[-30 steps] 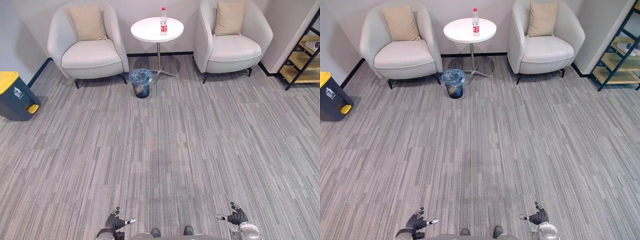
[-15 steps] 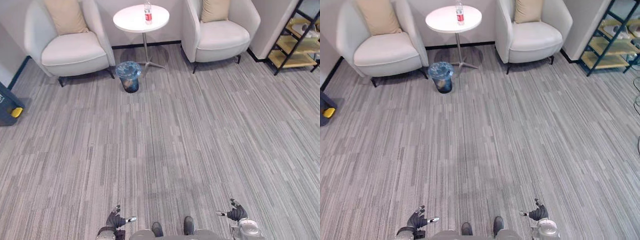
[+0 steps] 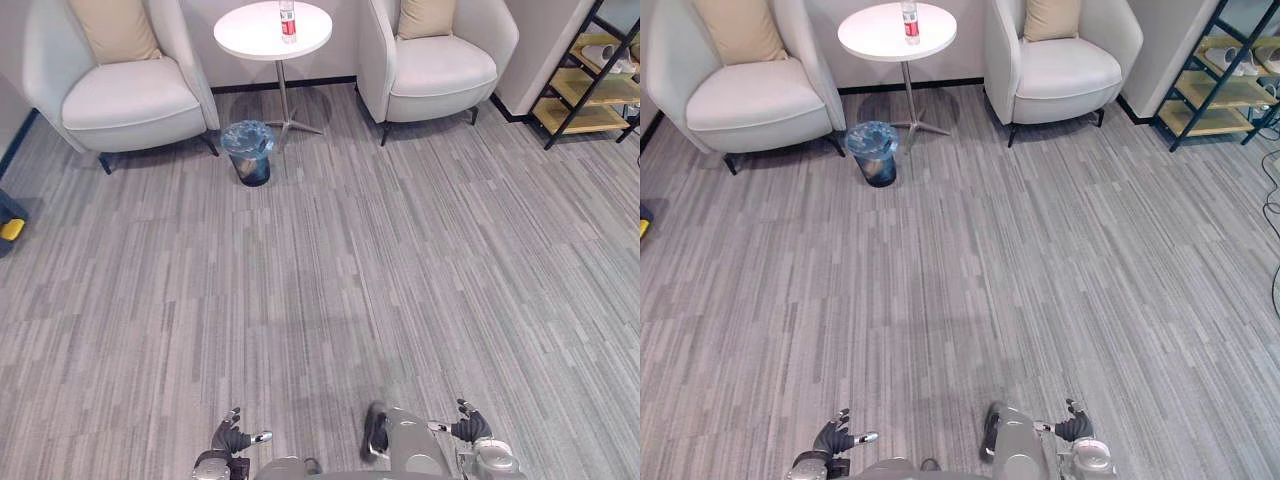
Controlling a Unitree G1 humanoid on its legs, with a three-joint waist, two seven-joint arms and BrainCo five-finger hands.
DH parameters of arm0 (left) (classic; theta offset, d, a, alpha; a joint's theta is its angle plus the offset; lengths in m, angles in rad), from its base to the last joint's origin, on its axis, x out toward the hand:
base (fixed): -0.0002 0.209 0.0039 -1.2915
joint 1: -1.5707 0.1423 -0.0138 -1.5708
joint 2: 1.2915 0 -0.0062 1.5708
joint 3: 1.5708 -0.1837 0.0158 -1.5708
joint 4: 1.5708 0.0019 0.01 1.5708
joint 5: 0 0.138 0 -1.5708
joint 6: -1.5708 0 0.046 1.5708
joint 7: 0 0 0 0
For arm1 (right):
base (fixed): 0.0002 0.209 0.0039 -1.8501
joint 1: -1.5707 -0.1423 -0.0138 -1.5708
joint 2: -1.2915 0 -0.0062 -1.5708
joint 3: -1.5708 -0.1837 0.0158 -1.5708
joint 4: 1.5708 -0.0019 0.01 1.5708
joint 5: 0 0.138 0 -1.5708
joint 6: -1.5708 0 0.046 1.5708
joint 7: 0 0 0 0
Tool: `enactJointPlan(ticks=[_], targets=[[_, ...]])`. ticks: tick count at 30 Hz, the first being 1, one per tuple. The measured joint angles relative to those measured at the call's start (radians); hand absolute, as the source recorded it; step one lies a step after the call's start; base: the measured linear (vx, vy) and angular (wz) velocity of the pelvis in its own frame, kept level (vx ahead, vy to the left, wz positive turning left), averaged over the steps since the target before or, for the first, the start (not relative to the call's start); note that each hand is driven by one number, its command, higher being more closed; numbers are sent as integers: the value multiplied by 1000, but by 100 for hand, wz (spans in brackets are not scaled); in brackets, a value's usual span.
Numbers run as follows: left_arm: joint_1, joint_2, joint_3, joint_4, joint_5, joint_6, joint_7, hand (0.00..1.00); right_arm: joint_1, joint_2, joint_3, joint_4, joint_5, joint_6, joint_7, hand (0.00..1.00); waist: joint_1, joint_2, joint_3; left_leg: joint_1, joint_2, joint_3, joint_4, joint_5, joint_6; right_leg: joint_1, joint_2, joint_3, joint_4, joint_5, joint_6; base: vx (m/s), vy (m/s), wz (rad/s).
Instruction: Gather rubbish on tea table into small bin, then transfer packed bag to large trash can.
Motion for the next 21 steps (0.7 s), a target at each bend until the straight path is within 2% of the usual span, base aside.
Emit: enactJointPlan(ticks=[1, 2, 3, 4, 5, 6, 8, 10, 12, 13, 14, 15, 16, 17, 18, 19, 20, 21], targets=[[-3, 10, 0, 3, 0, 1, -1, 0, 16, -4, -3, 2, -1, 1, 3, 0, 0, -13, -5, 24, 11, -20, -12, -14, -32, 13, 8, -6, -38, 123, -92, 511, -248, 23], [-8, 7, 0, 1, 0, 0, -3, 0, 16, -12, -7, 1, -1, 2, 3, 0, 0, 6, -8, 33, 39, -22, -9, -9, -53, 17, 27, -22, -28, 104, -99, 528, -288, 23], [-21, 9, 3, 1, 0, -2, -2, 0, 11, -13, -15, -1, -1, 2, 4, 0, 0, 10, -9, 19, 57, -34, 16, 3, -77, 18, 39, -32, -23, 74, -124, 447, -254, 8], [-27, 9, 4, 0, 0, -2, -2, 0, 8, -13, -17, -1, -1, 1, 4, 0, 0, 13, -10, 7, 62, -41, 43, 6, -83, 24, 48, -35, -26, 67, -134, 437, -265, 2], [-34, 8, 5, 1, 0, -2, -1, 0, 3, -11, -18, 0, -1, 1, 5, 0, 0, 15, -9, -23, 83, -48, 128, 16, -101, 50, 67, -40, -51, 55, -152, 424, -254, 1], [-36, 0, 6, 0, 0, -3, -2, 0, 6, -11, -16, 2, 0, 1, 6, 0, 1, 17, -8, -80, 115, -52, 297, 37, -136, 111, 86, -45, -105, 51, -155, 434, -232, 7], [-34, -21, 15, -1, 0, -2, -2, 0, 14, -15, -15, -1, 1, 1, 4, 0, 2, 23, -4, -153, 165, -54, 532, 49, -170, 205, 113, -47, -174, 47, -162, 382, -151, 6], [-31, -50, 15, -11, -1, -1, -4, 0, 19, -8, -11, -29, 13, 1, -5, 0, 18, 26, -4, -251, 231, -12, 782, 38, -151, 325, 140, -21, -238, 30, -170, 434, -114, -21], [-36, -62, 17, -32, -1, -1, -6, 0, 12, -1, -13, -61, 35, -3, -6, 0, 40, 27, -3, -343, 248, 12, 816, 21, -122, 355, 137, 6, -255, 21, -168, 259, 22, -45], [-39, -67, 19, -47, -1, -2, -5, 0, 8, 0, -14, -67, 37, -8, -6, 0, 57, 26, -2, -396, 245, 21, 773, 17, -115, 367, 130, 27, -263, 17, -162, 247, 74, -46], [-39, -67, 24, -49, -4, -3, -6, 0, 3, 3, -14, -66, 38, -7, -6, 0, 61, 24, 0, -424, 242, 24, 740, 11, -105, 379, 123, 35, -273, 14, -156, 265, 130, -26], [-44, -63, 27, -49, -7, -4, -5, 0, -5, 6, -18, -67, 38, -7, -6, 0, 60, 19, 4, -451, 224, 24, 669, 8, -99, 399, 107, 37, -278, 5, -142, 280, 178, -7], [-48, -62, 26, -49, -10, -3, -2, 0, -4, 10, -23, -67, 39, -6, -7, 0, 60, 7, 10, -461, 184, 23, 512, 15, -98, 422, 77, 40, -278, -10, -118, 347, 260, -5], [-49, -66, 20, -48, -10, -4, 0, 0, -5, 5, -23, -66, 38, -7, -8, 0, 60, 7, 9, -456, 133, 10, 288, 60, -104, 438, 50, 49, -280, -34, -93, 286, 259, -13], [-48, -68, 19, -48, -10, -4, 0, 0, -5, -2, -22, -65, 38, -8, -8, 0, 62, 19, 3, -447, 119, -3, 175, 105, -105, 436, 47, 57, -280, -47, -76, 318, 323, -47], [-35, -67, 20, -41, -11, -4, 1, 0, -6, -8, -16, -60, 38, -9, -10, 0, 85, 38, -2, -427, 111, -20, 92, 249, -91, 447, 44, 96, -277, -66, -45, 362, 312, -69], [-26, -61, 22, -41, -13, -4, 4, 0, -11, 0, 0, -48, 38, -9, -10, 0, 106, 24, -8, -410, 74, -18, 88, 272, -42, 460, 18, 118, -283, -73, -13, 388, 283, -58], [-28, -51, 21, -41, -13, -4, 3, 0, -11, 4, 6, -43, 38, -10, -10, 0, 106, 7, -11, -416, 54, -19, 99, 256, -23, 468, -1, 119, -286, -77, 2, 405, 200, -10]])
